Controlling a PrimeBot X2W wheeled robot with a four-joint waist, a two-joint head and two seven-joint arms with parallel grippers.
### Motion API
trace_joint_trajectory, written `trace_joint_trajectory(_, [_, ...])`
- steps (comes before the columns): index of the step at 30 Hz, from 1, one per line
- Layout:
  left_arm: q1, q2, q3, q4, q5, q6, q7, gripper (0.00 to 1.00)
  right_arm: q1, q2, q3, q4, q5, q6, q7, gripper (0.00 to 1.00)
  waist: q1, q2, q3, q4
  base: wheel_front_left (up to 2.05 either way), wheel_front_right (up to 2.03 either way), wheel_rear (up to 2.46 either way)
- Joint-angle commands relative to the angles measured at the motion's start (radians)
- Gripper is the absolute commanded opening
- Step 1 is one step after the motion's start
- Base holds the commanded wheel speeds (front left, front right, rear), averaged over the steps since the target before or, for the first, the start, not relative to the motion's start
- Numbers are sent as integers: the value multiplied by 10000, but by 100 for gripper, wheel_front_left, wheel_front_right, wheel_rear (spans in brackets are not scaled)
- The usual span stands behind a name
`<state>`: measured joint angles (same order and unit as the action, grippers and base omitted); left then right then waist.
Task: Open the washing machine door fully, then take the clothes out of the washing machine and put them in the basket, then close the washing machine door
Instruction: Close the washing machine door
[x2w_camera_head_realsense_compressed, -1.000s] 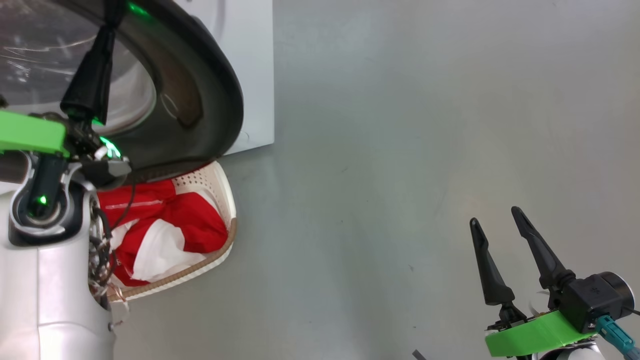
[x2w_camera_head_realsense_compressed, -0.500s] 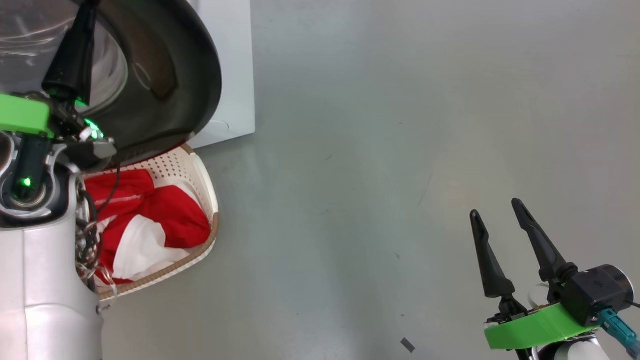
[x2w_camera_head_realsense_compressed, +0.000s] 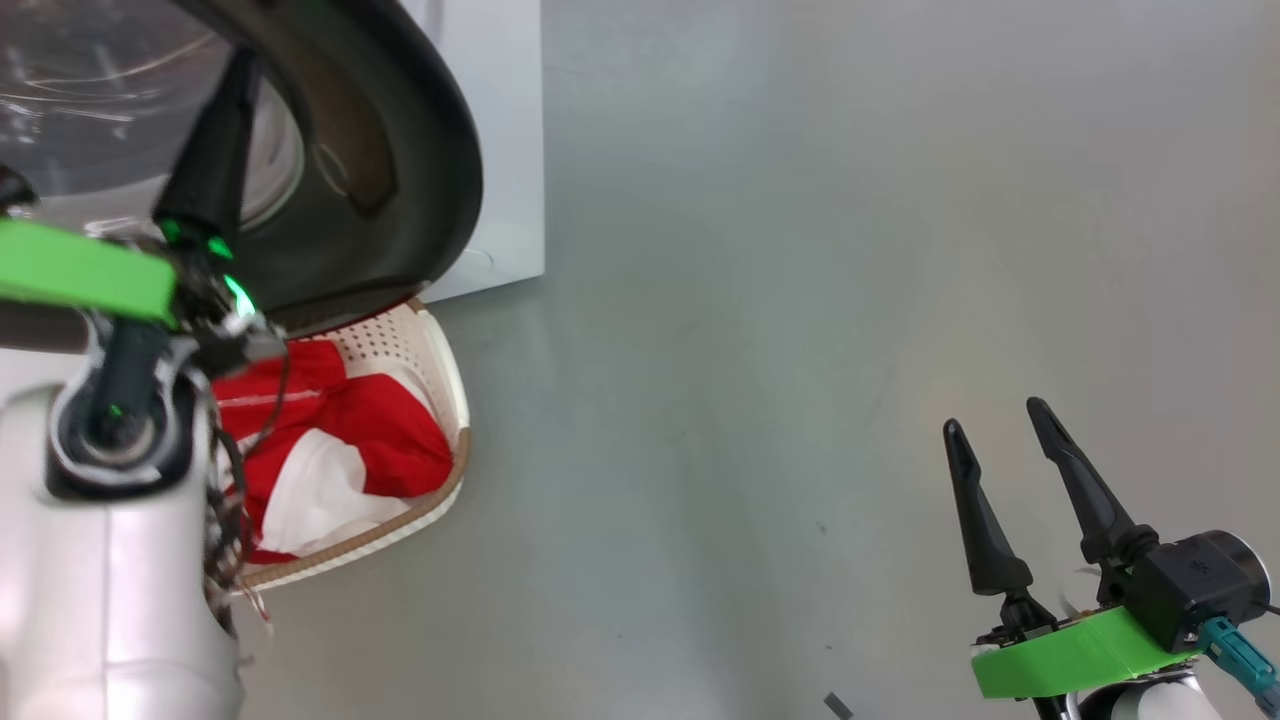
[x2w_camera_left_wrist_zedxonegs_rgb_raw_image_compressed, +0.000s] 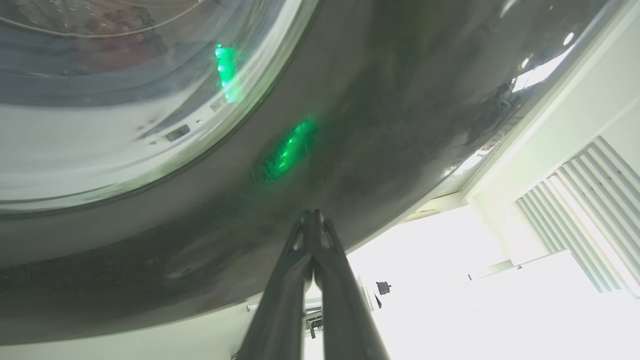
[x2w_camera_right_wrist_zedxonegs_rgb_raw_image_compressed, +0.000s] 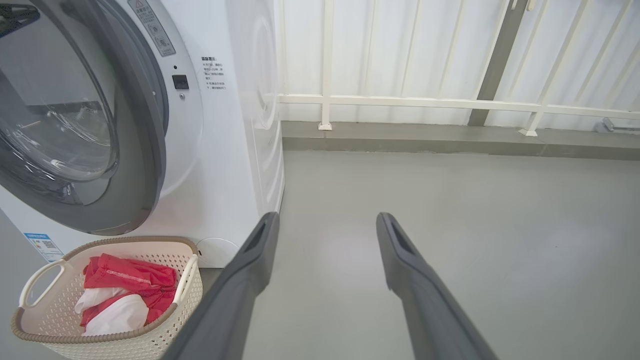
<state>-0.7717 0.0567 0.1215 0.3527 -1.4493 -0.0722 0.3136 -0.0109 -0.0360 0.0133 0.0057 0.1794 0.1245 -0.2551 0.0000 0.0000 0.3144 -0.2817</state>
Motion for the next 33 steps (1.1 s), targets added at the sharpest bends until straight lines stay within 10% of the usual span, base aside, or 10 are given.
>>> trace_joint_trajectory(1, [264,273,127,-436,170,-47,-103,0,-219,-142,172,-195,64,62,-67,100,0,0,-136,157,0,0,0])
trace_joint_trajectory(8, [1550,371,-186,-1454,1403,-73,-950,0,-168,-142,119,-180,37,62,-67,100,0,0,-532,587,0,0,0])
trace_joint_trajectory(12, [2383,542,-410,-1987,2324,-235,-1567,93,-77,-142,83,-180,25,62,-67,100,0,0,-772,801,0,0,0])
trace_joint_trajectory(13, [2576,584,-450,-2058,2554,-256,-1737,100,-58,-142,70,-175,20,62,-67,100,0,0,-827,850,0,0,0])
trace_joint_trajectory(33, [5033,1488,-1934,-3283,8482,188,-5405,100,126,-142,-89,-179,-126,62,-67,100,0,0,-1895,1636,0,0,0])
